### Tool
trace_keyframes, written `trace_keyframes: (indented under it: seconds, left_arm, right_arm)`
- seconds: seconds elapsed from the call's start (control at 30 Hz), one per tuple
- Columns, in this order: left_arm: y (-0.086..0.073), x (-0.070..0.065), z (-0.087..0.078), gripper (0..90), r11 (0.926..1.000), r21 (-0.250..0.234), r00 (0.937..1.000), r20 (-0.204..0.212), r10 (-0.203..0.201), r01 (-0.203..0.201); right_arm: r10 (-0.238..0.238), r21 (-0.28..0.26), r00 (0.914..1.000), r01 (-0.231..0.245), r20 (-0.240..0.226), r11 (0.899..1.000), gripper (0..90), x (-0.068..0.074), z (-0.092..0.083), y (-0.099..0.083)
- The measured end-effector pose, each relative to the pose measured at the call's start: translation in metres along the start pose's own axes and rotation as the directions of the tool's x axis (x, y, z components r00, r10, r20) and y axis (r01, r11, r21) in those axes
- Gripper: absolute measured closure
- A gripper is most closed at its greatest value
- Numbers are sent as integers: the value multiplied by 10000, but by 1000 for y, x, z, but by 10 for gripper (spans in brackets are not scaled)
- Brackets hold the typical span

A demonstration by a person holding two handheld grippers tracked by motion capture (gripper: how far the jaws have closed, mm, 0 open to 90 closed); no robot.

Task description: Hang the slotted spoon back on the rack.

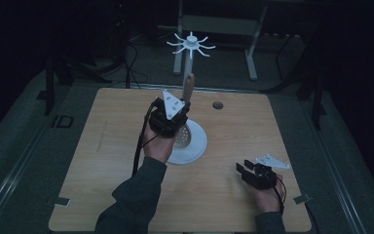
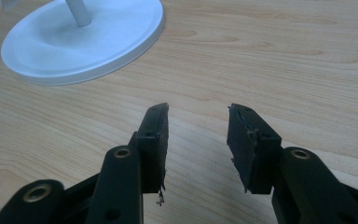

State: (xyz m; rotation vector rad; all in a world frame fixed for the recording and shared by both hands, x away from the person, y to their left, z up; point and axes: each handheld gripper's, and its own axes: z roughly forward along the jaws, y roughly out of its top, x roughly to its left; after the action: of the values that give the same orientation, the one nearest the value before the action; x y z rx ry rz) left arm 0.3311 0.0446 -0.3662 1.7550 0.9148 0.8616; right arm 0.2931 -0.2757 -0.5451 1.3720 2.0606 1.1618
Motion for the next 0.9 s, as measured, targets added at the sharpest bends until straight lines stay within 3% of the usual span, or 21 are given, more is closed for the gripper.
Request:
trace_keyframes:
  seconds: [0.47,0.9]
  left_arm:
    - [6,4,-1,752,9990,-117,9981,-450,-429,424]
    - [15,1,-2,752,9986,-228,9958,-771,-498,481]
  right_arm:
    - [5,32,10000,-5,19,10000,581,0,0,0]
    - [39,26,10000,-39,53,10000,581,-1,1,0]
